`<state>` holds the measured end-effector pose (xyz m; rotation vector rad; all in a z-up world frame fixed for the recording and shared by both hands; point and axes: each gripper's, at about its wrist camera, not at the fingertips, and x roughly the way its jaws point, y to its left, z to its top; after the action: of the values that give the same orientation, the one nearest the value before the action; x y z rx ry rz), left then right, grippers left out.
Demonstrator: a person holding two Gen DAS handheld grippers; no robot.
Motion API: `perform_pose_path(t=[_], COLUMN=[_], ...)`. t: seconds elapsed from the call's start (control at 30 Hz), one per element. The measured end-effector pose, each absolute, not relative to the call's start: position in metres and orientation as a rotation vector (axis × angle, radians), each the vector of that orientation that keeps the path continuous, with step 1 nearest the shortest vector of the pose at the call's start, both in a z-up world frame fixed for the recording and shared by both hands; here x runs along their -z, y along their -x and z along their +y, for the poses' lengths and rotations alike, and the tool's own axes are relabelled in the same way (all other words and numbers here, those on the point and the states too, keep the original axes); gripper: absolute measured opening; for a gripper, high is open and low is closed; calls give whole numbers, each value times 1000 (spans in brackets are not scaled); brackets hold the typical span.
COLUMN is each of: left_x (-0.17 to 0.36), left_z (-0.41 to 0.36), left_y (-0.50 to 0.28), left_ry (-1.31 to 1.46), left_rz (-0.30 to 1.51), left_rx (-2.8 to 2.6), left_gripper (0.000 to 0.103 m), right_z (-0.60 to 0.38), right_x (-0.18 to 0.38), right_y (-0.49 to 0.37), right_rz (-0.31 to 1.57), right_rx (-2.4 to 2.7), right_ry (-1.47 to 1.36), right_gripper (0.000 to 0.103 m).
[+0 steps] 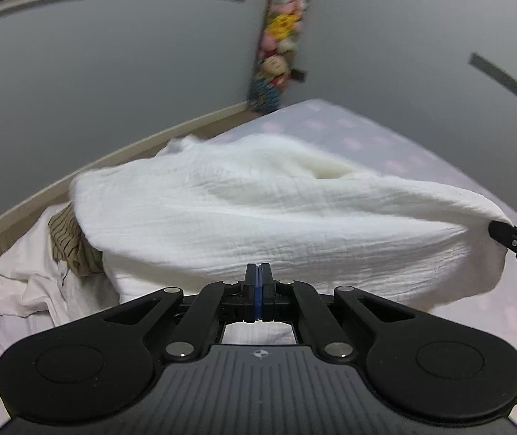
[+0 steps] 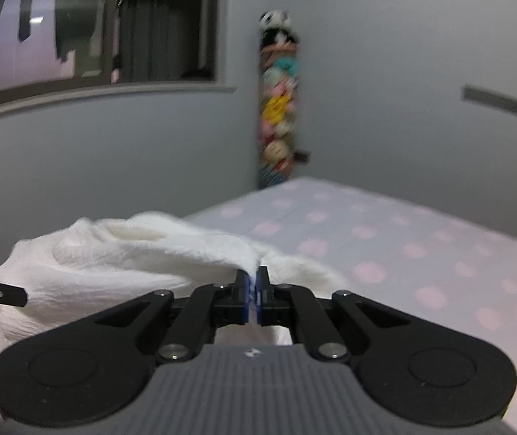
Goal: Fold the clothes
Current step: 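Grasp the white gauze garment with the right gripper while the left gripper grasps it too, then lift the white garment off the heap with both grippers and pull it across the bed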
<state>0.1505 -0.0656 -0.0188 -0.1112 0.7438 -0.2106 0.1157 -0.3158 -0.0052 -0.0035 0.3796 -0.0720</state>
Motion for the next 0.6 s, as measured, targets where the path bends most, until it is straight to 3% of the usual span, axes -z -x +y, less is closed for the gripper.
perform_pose_path(t=[0.3,0.6], left_x=[-20,-10], left_z=[-118,-159], left_y=[-56,-10], left_ry=[118,37], left_rz=[716,777], left_rx=[380,449], left_gripper=[0,0], right_z=[-378,-466], right_x=[-32,-16], right_y=[34,211], right_rz=[289,335], right_rx=[289,613], right_ry=[-48,-99], right_gripper=[4,4])
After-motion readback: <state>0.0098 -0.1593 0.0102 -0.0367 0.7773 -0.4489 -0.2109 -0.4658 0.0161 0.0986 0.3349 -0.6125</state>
